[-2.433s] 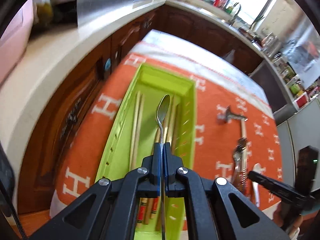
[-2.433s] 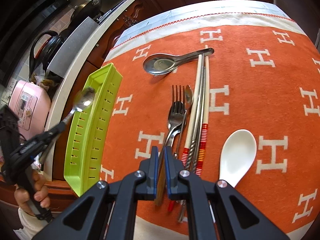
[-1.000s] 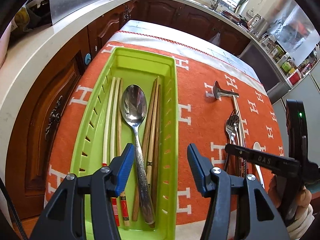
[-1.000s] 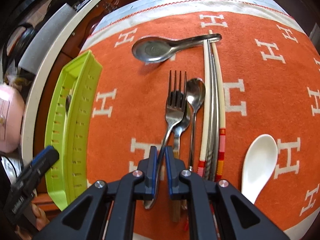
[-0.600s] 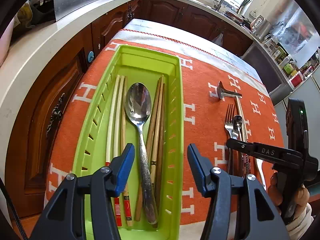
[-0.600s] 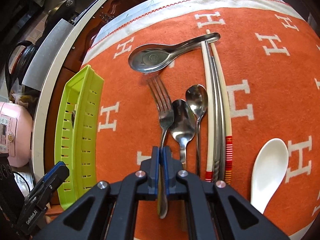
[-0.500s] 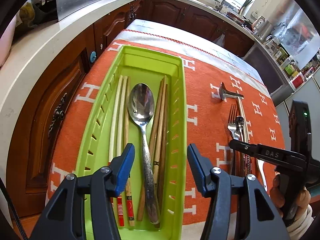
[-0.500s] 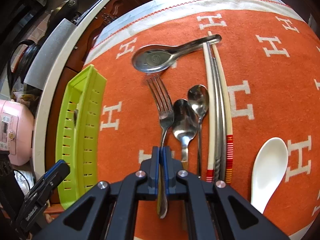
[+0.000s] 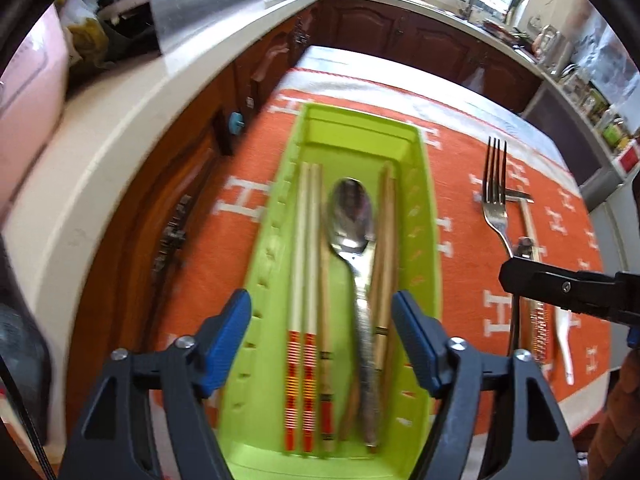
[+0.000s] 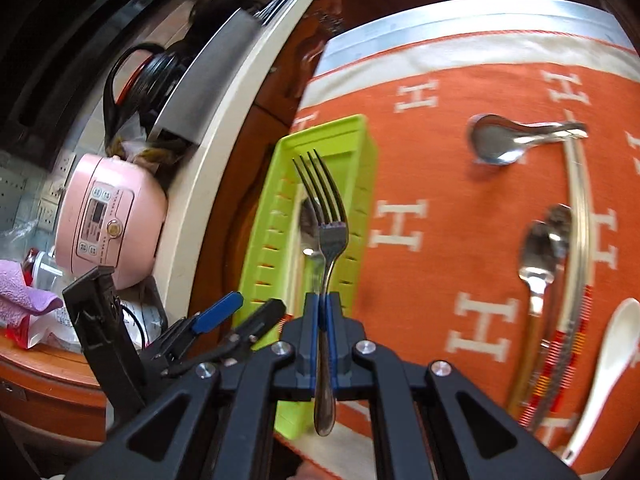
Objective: Organize utensils
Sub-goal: 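Release the fork into the green tray with the right tool while the left tool grasps a steel spoon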
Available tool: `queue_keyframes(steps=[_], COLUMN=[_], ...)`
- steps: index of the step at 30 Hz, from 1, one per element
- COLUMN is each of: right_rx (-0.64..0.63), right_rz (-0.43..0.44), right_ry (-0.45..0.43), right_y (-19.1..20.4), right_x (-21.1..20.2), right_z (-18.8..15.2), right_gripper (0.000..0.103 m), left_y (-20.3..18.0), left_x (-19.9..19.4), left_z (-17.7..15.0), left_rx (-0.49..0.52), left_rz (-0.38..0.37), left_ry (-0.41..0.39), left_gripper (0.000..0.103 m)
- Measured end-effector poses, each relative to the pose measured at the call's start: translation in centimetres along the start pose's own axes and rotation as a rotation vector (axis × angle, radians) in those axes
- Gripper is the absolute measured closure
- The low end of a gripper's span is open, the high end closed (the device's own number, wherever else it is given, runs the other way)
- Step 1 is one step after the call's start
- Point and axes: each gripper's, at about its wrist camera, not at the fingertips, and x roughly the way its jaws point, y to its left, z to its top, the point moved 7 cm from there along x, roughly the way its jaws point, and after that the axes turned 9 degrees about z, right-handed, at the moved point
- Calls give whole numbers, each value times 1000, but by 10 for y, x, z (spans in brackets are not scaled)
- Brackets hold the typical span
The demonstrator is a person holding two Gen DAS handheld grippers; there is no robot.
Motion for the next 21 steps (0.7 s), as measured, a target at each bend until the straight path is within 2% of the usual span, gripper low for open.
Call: queue_keyframes(steps=[4,12,21], right_rx=[18,71,-17], right_rz=[11,10,-21], right_ry=[16,62,30], right_y=[8,1,6], right_x=[24,60,36], right_z=[5,5,0], right_gripper=[99,96,96], left_y=[16,29,18], left_x=[2,5,1], left_z=[3,4,4], left_rx=[-31,-49,-29], left_rz=[67,103,91], left_ry=[1,-1,-5], left_gripper=[18,18,18])
